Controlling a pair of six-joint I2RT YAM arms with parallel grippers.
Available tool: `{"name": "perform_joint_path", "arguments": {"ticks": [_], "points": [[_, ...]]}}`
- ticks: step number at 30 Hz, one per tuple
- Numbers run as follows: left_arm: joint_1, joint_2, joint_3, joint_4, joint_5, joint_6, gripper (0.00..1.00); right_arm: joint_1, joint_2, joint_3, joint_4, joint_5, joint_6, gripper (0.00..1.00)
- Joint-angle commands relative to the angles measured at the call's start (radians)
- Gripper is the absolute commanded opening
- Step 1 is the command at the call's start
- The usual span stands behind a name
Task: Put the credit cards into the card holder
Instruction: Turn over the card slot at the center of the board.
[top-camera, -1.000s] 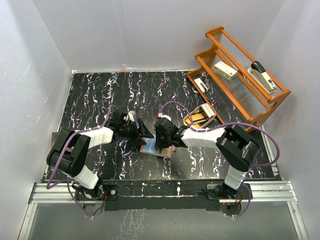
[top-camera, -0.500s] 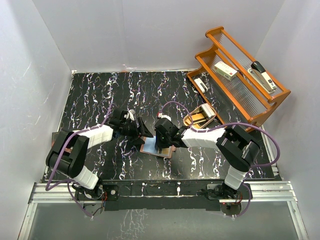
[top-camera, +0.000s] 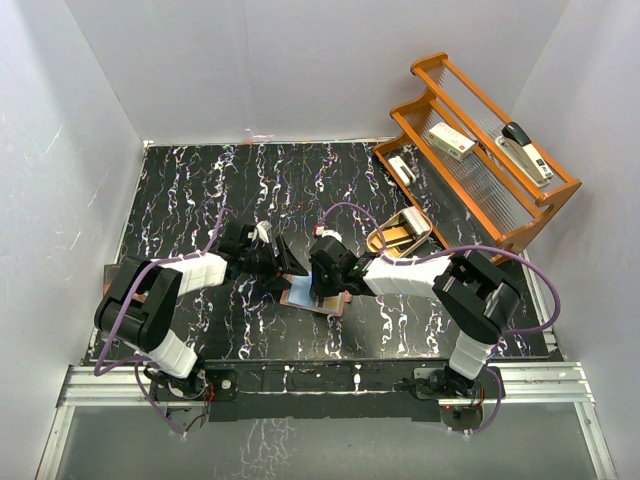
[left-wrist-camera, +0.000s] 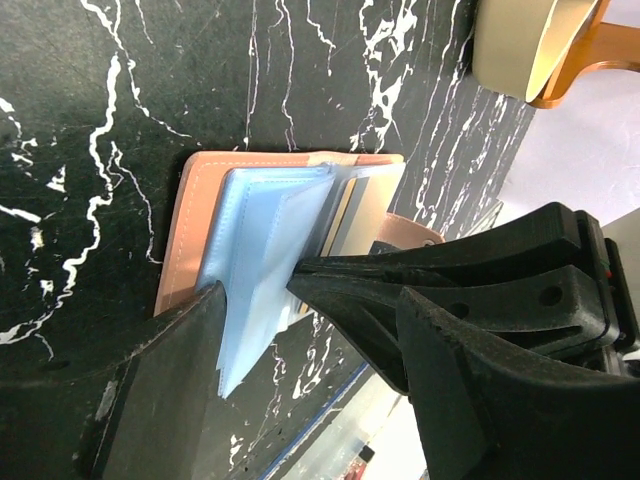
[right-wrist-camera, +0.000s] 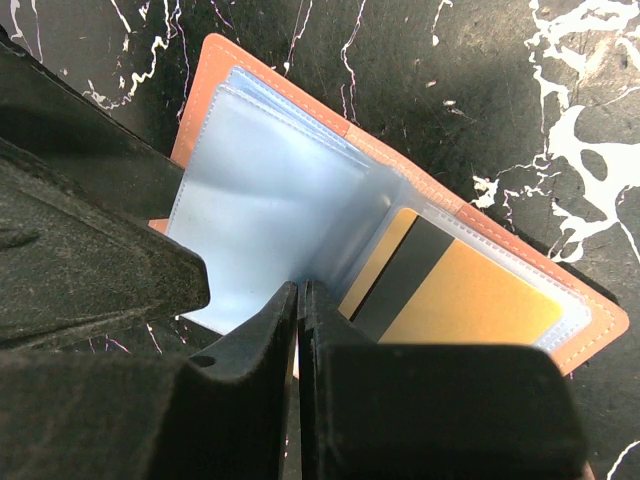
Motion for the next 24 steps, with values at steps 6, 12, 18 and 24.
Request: {"name": "perform_joint_path", "arguments": {"ticks": [6,12,18,24], "points": [[0.002,-0.011,-0.021,0.060,0.083,-0.063,0.67,0.006,-0.028,-0.008,-0.022,0.033,-0.037,0.09],[-0.010,-0.049,-0.036,0.128,0.122,-0.141,0.64,0.007,-0.043,-0.019,-0.002,0.033,-0.041,0.10],[-0.037,-0.058,-0.054,0.160,0.116,-0.177,0.56,0.005,-0.065,-0.030,0.000,0.028,-0.047,0.10],[-0.055,-0.051,-0.045,0.162,0.115,-0.185,0.51,0.006,-0.142,-0.058,-0.008,0.058,-0.073,0.16]]}}
